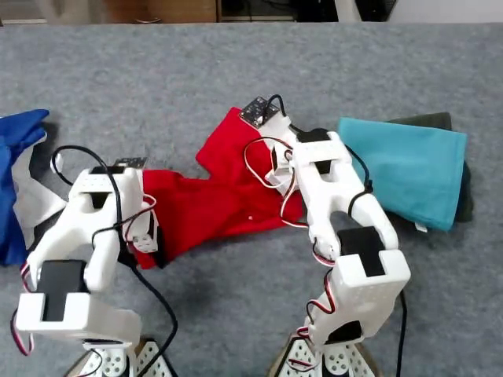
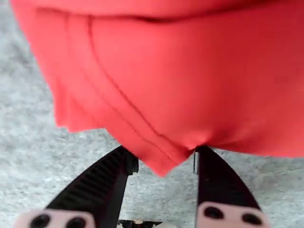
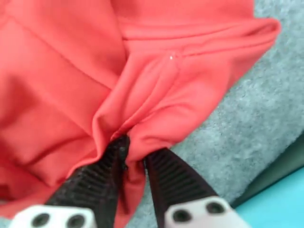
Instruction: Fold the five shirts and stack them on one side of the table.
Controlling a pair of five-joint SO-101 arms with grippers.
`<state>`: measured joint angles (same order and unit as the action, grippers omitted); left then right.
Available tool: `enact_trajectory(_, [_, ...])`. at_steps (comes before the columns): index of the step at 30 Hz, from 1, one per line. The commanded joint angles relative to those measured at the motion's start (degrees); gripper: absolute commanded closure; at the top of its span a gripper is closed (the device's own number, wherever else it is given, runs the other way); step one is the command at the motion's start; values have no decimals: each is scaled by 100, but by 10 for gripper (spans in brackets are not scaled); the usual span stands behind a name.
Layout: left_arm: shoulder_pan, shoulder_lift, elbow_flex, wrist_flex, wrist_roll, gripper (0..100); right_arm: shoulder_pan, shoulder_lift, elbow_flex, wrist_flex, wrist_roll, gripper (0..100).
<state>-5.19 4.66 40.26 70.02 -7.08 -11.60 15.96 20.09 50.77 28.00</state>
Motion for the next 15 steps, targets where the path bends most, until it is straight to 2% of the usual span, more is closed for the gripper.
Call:
enact_trajectory(1, [18,462,-308,-97,237,860,-57,-48,-4,-202,62,997])
enact_trajectory(9, [18,541,-404,-70,229,981,-57,-48,-4,-202,70,997])
enact_trajectory(15, [-18,497,-853,325,229,982,-48,-48,-4,-202,79,997])
